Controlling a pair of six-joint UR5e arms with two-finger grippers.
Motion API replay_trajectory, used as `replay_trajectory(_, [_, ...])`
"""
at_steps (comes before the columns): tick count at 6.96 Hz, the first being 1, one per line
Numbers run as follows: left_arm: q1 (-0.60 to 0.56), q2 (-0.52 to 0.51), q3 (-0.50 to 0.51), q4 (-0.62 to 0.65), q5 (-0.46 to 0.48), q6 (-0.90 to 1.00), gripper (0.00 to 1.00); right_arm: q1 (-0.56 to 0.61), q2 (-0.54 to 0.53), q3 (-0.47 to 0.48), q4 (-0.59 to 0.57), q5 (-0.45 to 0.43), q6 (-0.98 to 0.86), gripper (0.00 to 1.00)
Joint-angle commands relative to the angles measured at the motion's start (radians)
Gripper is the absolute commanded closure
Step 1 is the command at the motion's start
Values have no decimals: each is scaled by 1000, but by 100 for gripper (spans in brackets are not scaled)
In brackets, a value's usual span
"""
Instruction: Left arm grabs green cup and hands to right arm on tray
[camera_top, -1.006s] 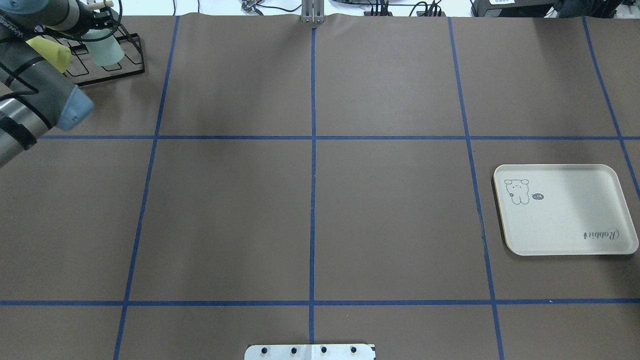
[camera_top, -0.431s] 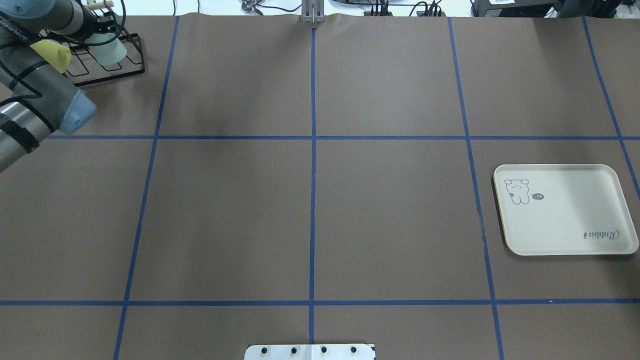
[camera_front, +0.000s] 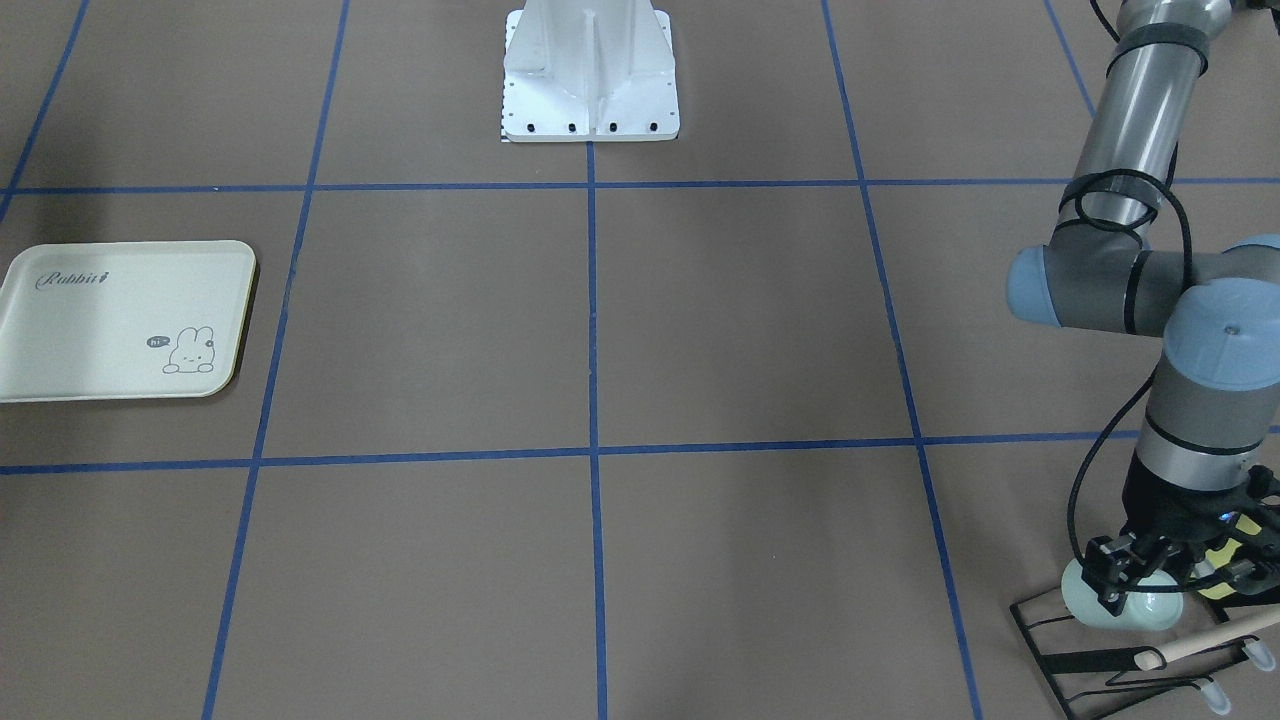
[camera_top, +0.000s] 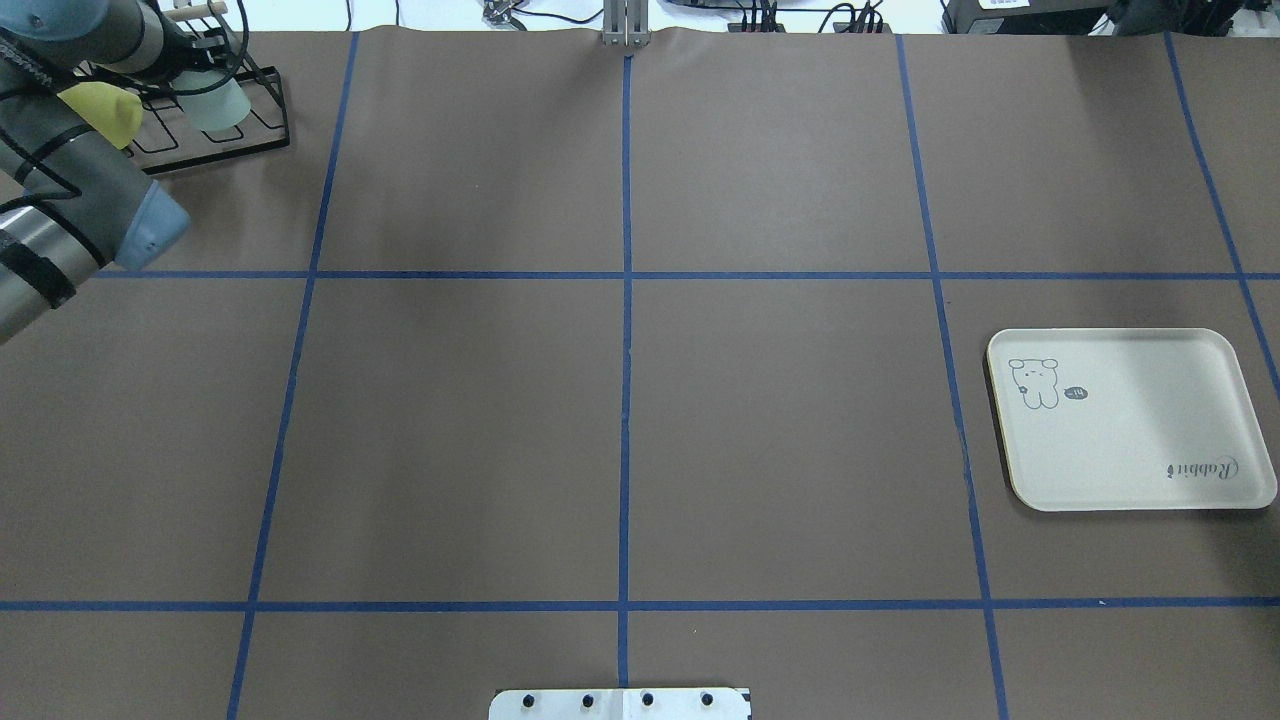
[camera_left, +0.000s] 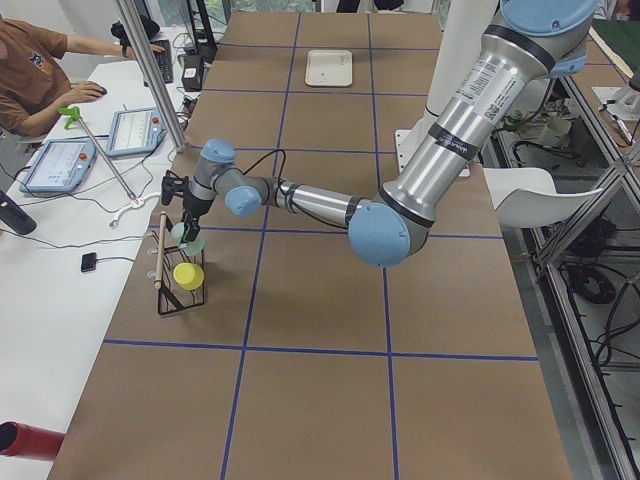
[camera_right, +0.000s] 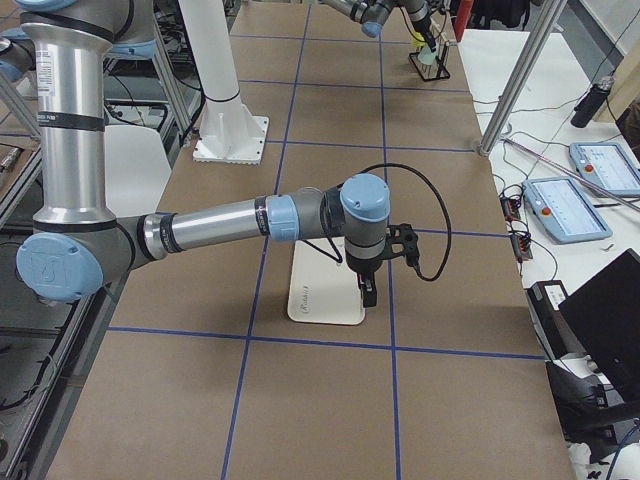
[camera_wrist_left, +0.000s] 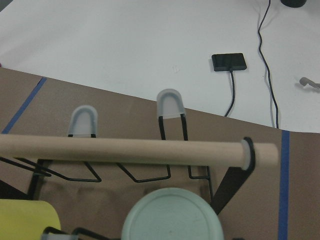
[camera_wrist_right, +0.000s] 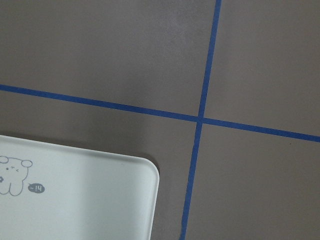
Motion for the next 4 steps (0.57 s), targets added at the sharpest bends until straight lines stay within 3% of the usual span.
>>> replay_trajectory(1, [-9, -1, 0, 5, 0, 0, 21, 0, 1, 0, 0, 1, 0, 0])
replay_trajectory(4, [-7, -7, 8, 5, 0, -3, 21, 0, 1, -1, 0, 1, 0, 0])
